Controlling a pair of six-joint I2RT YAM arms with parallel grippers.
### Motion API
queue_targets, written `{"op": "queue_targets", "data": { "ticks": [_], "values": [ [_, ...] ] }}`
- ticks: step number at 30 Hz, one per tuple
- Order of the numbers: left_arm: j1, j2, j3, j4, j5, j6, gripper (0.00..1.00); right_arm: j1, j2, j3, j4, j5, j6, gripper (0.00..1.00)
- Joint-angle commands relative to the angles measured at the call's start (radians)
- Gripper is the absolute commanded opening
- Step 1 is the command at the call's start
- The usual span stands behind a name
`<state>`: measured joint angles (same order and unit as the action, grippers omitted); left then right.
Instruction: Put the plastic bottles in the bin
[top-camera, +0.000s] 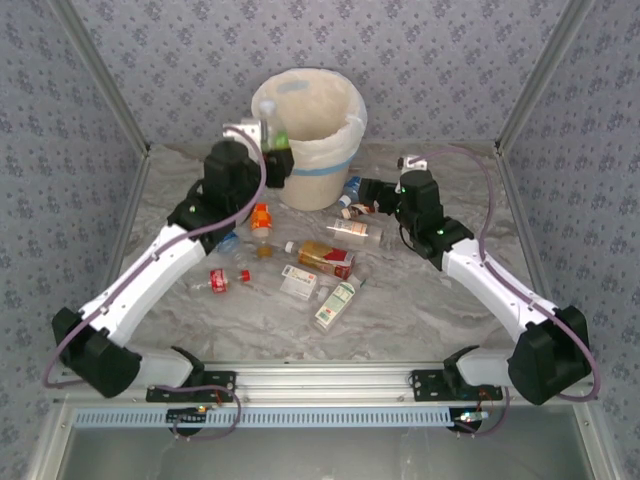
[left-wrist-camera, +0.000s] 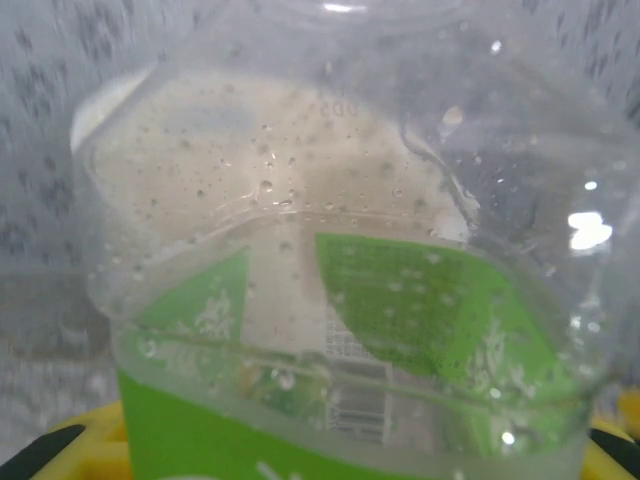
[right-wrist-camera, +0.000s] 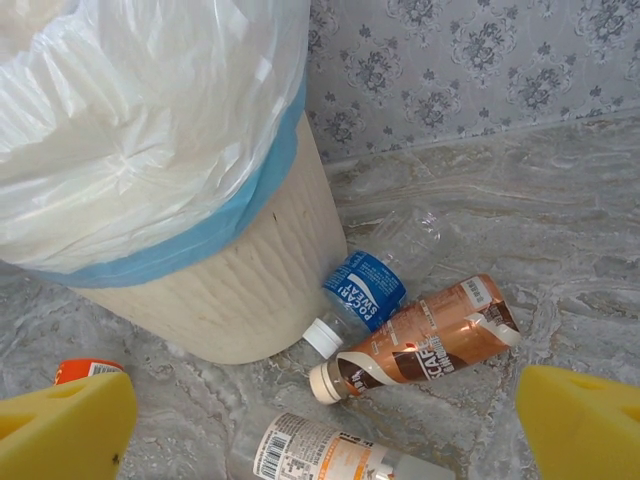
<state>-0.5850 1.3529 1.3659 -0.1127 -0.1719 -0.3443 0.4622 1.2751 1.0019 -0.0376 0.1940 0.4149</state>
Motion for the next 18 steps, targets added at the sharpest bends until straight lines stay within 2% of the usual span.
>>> {"op": "queue_targets", "data": {
  "ticks": [1, 6, 13, 18],
  "values": [
    [0.044, 0.088, 0.132, 0.124, 0.069, 0.048, 0.32, -0.006, -0.056, -0.026, -0.010, 0.009, 0.025, 1.00],
    [0.083, 0.252, 0.308, 0.118, 0.096, 0.039, 0.34, -0.005, -0.096, -0.045, -0.033, 0.028, 0.024, 1.00],
    [0.095, 0.401, 0.412, 0.104, -0.014, -0.004, 0.36, -0.008, -0.132, -0.034, -0.116, 0.046, 0.052, 1.00],
    [0.102, 0.557, 0.631, -0.113, 0.007, -0.035, 0.37, -0.012, -0.162, -0.034, -0.176, 0.068, 0.053, 1.00]
  ]
}}
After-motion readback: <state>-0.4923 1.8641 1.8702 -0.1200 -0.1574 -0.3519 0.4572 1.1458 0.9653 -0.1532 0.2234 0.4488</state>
